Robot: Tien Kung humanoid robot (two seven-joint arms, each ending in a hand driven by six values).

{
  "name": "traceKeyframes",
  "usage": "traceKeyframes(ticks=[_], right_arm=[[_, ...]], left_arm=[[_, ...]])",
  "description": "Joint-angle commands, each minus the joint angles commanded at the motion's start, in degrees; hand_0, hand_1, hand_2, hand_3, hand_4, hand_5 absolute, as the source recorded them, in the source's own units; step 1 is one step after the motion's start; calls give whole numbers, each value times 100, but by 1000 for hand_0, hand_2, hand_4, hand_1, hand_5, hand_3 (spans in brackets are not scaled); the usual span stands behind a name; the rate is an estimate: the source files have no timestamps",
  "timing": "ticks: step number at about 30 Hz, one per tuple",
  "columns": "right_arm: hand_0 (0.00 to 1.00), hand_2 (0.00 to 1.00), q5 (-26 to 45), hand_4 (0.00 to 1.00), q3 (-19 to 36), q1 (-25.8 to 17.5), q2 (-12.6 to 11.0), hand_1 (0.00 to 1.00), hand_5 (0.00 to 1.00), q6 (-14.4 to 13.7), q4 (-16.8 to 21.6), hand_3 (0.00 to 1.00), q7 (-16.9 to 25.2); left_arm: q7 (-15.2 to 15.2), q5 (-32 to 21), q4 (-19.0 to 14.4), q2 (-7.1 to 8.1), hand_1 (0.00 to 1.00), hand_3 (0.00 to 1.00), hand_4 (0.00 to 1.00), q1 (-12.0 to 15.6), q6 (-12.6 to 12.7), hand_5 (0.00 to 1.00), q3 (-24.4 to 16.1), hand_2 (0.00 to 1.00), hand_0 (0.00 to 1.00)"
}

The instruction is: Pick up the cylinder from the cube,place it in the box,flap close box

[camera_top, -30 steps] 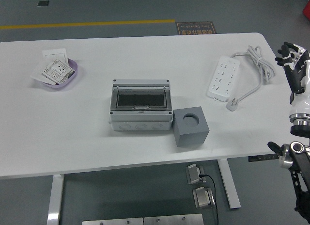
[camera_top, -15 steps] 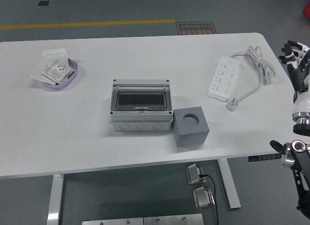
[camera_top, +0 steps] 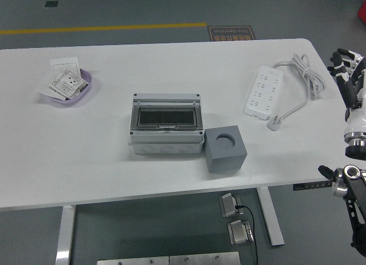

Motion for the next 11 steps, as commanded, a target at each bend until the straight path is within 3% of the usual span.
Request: traceKeyframes(ticks=[11], right_arm=[[583,704,-28,953,-41,31,17,626,743,-19,-46,703,0]], left_arm=[[4,-63,0,54,669,606,670,-22,-7,414,77,581,613]])
